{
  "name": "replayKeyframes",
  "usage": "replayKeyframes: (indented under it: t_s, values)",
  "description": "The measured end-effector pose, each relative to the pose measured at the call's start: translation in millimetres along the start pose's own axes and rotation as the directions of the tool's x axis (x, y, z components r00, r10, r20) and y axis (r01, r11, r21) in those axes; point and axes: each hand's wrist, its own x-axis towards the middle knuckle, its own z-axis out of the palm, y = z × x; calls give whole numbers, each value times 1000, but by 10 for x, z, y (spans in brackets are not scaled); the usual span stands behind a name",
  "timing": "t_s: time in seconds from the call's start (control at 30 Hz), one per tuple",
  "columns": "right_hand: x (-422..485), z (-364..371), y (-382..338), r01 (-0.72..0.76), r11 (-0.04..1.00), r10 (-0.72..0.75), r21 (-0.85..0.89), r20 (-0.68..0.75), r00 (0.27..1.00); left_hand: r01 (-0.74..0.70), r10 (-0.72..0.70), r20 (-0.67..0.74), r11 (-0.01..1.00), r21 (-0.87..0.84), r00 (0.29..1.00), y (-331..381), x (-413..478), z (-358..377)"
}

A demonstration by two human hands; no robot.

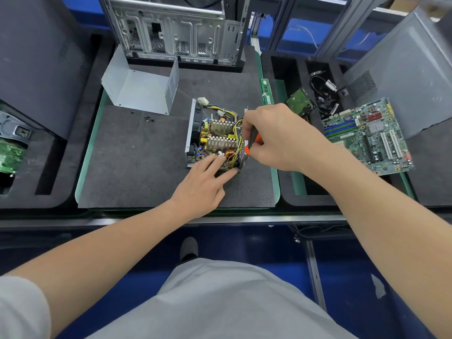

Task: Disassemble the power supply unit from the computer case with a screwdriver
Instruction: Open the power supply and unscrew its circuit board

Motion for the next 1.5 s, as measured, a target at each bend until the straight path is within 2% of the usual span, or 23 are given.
replayKeyframes:
  t_s: [1.0,1.2,1.33,1.5]
  values:
    - [-10,22,52,-20,999,22,37,-31,999,12,-12,-8,999,-34,1000,16,1,-18]
    - [3,21,20,-2,998,1,-58,-12,1000,17,-17,-7,1000,-19,1000,21,-1,5]
    - [16,37,23,-53,988,53,-142,-1,999,15,-16,-5,1000,-19,1000,16,-6,4]
    - [32,-64,66,57,998,-56,-13,90,994,14,-14,-3,1000,-13,1000,17,-3,-3]
